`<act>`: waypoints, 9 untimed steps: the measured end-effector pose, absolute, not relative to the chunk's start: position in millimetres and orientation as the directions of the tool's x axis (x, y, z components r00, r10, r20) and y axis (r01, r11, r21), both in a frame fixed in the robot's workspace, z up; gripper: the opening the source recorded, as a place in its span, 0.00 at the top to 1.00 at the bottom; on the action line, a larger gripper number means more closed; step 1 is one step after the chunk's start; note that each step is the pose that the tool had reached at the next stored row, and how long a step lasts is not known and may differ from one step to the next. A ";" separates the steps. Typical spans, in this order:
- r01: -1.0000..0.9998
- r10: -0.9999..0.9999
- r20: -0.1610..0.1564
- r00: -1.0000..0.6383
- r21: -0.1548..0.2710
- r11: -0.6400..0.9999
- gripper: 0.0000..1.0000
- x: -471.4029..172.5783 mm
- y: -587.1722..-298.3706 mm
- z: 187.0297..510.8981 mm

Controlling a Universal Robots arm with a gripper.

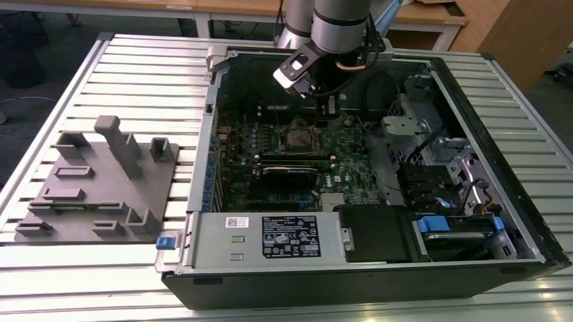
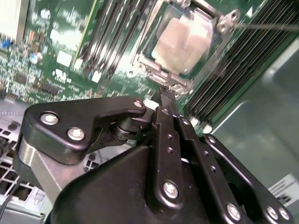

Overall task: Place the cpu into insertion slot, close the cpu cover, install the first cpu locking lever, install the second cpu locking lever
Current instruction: 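Close the cpu cover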

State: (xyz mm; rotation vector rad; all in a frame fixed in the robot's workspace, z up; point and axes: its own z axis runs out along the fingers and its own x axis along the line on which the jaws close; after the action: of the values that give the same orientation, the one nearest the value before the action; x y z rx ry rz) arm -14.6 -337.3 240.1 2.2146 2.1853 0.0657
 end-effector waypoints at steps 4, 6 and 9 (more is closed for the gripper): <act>0.998 1.000 0.009 0.013 0.061 -0.013 0.89 -28.8 -337.3 239.8; 0.998 1.000 0.009 0.013 0.065 -0.014 0.89 -34.4 -337.3 239.6; 0.998 1.000 0.009 0.013 0.067 -0.013 0.89 -37.2 -337.3 239.6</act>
State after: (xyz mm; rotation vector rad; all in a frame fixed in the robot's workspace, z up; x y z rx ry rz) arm -37.2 -337.3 239.6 2.2060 2.1770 0.0833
